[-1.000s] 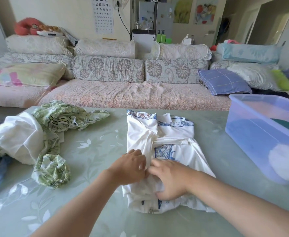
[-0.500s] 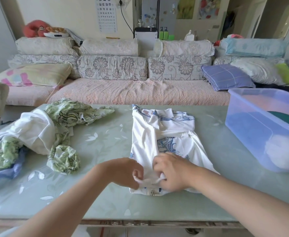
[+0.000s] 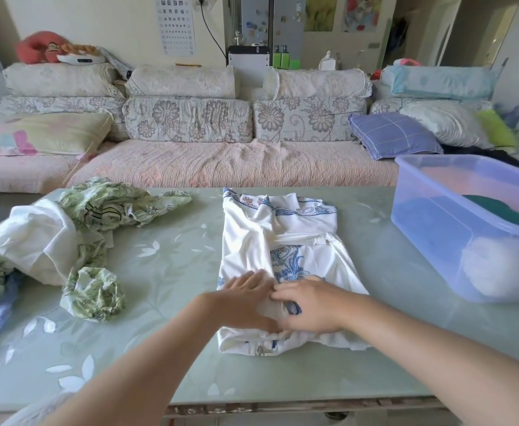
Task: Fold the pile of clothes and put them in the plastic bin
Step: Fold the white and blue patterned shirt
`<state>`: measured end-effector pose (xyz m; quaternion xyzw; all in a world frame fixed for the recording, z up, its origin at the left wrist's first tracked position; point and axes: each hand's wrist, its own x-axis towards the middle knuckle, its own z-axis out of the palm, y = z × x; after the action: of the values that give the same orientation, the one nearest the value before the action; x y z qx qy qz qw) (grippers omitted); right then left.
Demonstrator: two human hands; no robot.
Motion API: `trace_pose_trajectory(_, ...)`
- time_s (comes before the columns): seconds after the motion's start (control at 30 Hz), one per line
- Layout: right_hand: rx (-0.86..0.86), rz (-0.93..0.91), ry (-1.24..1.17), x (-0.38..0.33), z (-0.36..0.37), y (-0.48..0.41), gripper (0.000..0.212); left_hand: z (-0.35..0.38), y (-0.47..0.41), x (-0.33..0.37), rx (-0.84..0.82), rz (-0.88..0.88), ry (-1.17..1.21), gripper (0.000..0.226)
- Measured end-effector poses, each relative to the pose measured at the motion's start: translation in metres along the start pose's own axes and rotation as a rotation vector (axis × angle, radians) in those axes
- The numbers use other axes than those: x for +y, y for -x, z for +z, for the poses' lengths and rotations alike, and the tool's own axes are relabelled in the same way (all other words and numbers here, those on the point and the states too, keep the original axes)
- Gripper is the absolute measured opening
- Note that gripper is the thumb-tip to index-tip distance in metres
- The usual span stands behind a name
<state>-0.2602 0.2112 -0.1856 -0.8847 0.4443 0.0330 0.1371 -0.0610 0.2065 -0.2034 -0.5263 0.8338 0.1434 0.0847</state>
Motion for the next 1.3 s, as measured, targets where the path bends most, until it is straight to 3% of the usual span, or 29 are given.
trace_pose_trajectory(0.1,0.15,0.109,-0.181,0.019,-0.015,-0.01,0.041,-0.017,-0.017,-0.003,0.091,0.008,0.078,0.075)
trace_pose_trajectory(0.17,0.235,0.173,-0.155,0.038,-0.023,-0.02,0.036,-0.03,-0.033,-0.005,0.261,0.035,0.167,0.038)
trace_pose_trajectory(0.23,0.303,0.231,-0.122,0.06,-0.03,-0.032,0.036,-0.041,-0.052,-0.006,0.439,0.063,0.155,0.022)
trace_pose_trajectory(0.4,0.311,0.314,-0.063,0.109,-0.037,-0.062,0.046,-0.053,-0.101,-0.019,0.591,-0.046,0.097,0.044)
trace_pose_trajectory(0.53,0.243,0.383,0.021,0.133,-0.036,-0.082,0.049,-0.053,-0.133,-0.04,0.412,-0.209,0.015,0.063)
trace_pose_trajectory(0.67,0.175,0.372,-0.091,0.158,-0.025,-0.099,0.043,-0.05,-0.15,-0.041,0.191,-0.145,-0.056,0.066)
trace_pose_trajectory(0.8,0.337,0.356,-0.202,0.176,-0.031,-0.114,0.028,-0.049,-0.17,-0.037,0.166,-0.097,0.016,0.067)
trace_pose_trajectory(0.9,0.502,0.391,-0.223,0.177,-0.033,-0.115,0.017,-0.055,-0.18,-0.05,0.329,-0.095,0.068,0.055)
trace_pose_trajectory(0.97,0.471,0.598,-0.145,0.175,-0.033,-0.115,0.042,-0.056,-0.188,-0.06,0.454,-0.127,0.052,0.051)
trace_pose_trajectory(1.07,0.39,0.845,-0.215,0.174,-0.037,-0.114,0.071,-0.05,-0.195,-0.063,0.375,-0.128,0.06,0.063)
trace_pose_trajectory(1.17,0.369,0.88,-0.341,0.173,-0.041,-0.118,0.049,-0.04,-0.198,-0.057,0.264,-0.135,0.059,0.083)
trace_pose_trajectory(1.3,0.452,0.878,-0.49,0.167,-0.04,-0.127,0.016,-0.039,-0.203,-0.049,0.272,-0.13,0.037,0.085)
